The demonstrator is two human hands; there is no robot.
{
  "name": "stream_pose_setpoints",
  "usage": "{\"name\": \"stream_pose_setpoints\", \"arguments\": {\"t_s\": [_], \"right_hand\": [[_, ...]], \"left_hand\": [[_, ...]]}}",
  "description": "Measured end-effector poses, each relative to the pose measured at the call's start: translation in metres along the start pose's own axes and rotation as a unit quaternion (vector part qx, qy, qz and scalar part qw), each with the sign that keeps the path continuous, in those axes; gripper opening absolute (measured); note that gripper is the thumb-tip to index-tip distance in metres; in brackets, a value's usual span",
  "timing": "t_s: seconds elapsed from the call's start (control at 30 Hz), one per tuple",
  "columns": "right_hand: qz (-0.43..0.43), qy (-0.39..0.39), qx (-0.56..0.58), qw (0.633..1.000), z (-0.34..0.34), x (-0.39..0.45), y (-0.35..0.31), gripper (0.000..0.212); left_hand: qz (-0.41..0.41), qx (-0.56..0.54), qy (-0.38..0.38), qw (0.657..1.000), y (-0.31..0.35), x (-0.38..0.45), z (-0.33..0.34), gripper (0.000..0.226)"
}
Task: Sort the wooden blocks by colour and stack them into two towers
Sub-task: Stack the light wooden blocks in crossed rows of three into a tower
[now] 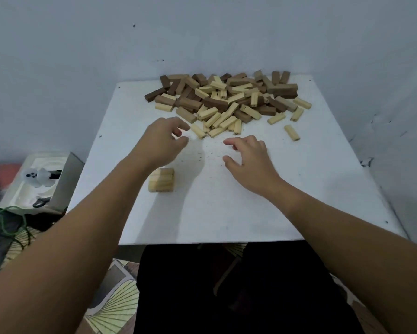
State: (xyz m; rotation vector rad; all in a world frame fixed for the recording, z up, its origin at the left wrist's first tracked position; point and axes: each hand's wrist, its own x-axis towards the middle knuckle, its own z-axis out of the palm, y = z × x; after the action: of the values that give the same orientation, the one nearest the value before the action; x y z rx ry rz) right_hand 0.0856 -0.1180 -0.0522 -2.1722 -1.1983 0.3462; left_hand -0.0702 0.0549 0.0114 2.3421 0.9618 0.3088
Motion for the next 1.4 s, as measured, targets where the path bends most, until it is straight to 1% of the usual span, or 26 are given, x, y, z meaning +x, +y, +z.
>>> {"name": "stream_pose_setpoints", "arguments": {"t_s": [0.07,0.13,0.23,0.3,0.4,0.47,0.57,0.63,0.67,0.77,0.8,0.87,0.93,1.03,1.1,1.2,1.27,1.4], "right_hand": [[0.010,0.003,-0.059,0.998,-0.016,0.000,0.022,0.043],[0.014,0.028,-0.116,0.993,-0.030,-0.001,0.041,0.043],[0.036,0.096,-0.185,0.977,-0.046,-0.002,0.066,0.049],[0.061,0.111,-0.194,0.973,-0.054,0.000,0.079,0.057],[0.085,0.055,-0.191,0.976,-0.063,0.008,0.093,0.066],[0.085,0.019,-0.182,0.979,-0.066,0.014,0.097,0.065],[0.044,-0.008,-0.157,0.987,-0.070,0.023,0.096,0.060],[0.016,-0.023,-0.155,0.987,-0.072,0.029,0.093,0.063],[0.012,-0.027,-0.155,0.987,-0.073,0.033,0.092,0.065],[0.045,-0.039,-0.141,0.988,-0.077,0.048,0.091,0.069],[0.063,-0.048,-0.142,0.987,-0.078,0.052,0.091,0.071],[0.093,-0.069,-0.161,0.980,-0.080,0.059,0.090,0.074],[0.101,-0.068,-0.175,0.977,-0.079,0.061,0.088,0.067],[0.081,-0.032,-0.166,0.982,-0.071,0.051,0.085,0.056],[0.052,-0.012,-0.158,0.986,-0.064,0.040,0.085,0.052],[0.001,0.022,-0.178,0.984,-0.054,0.022,0.083,0.047],[-0.036,0.047,-0.196,0.979,-0.051,0.011,0.081,0.044],[-0.041,-0.038,-0.166,0.985,-0.057,-0.001,0.079,0.054]], "left_hand": [[0.027,0.036,-0.023,0.999,0.022,0.009,0.031,0.036],[0.026,0.050,-0.037,0.998,0.038,0.016,0.061,0.046],[0.001,0.062,-0.024,0.998,0.053,0.024,0.097,0.057],[-0.007,0.098,-0.002,0.995,0.060,0.028,0.116,0.061],[-0.011,0.123,0.042,0.991,0.064,0.027,0.139,0.057],[0.003,0.121,0.069,0.990,0.062,0.022,0.148,0.049],[0.056,0.098,0.101,0.988,0.057,0.019,0.152,0.039],[0.087,0.081,0.125,0.985,0.056,0.019,0.153,0.031],[0.093,0.080,0.129,0.984,0.055,0.019,0.153,0.032],[0.078,0.078,0.122,0.986,0.057,0.018,0.153,0.045],[0.074,0.077,0.124,0.987,0.057,0.017,0.153,0.046],[0.092,0.081,0.137,0.983,0.057,0.017,0.154,0.040],[0.111,0.086,0.150,0.979,0.055,0.018,0.156,0.034],[0.129,0.088,0.147,0.977,0.053,0.018,0.157,0.030],[0.141,0.079,0.134,0.978,0.056,0.016,0.157,0.033],[0.152,0.046,0.086,0.983,0.061,0.010,0.154,0.040],[0.155,0.046,0.069,0.984,0.058,0.007,0.152,0.039],[0.144,0.045,0.031,0.988,0.056,-0.004,0.145,0.041]]}}
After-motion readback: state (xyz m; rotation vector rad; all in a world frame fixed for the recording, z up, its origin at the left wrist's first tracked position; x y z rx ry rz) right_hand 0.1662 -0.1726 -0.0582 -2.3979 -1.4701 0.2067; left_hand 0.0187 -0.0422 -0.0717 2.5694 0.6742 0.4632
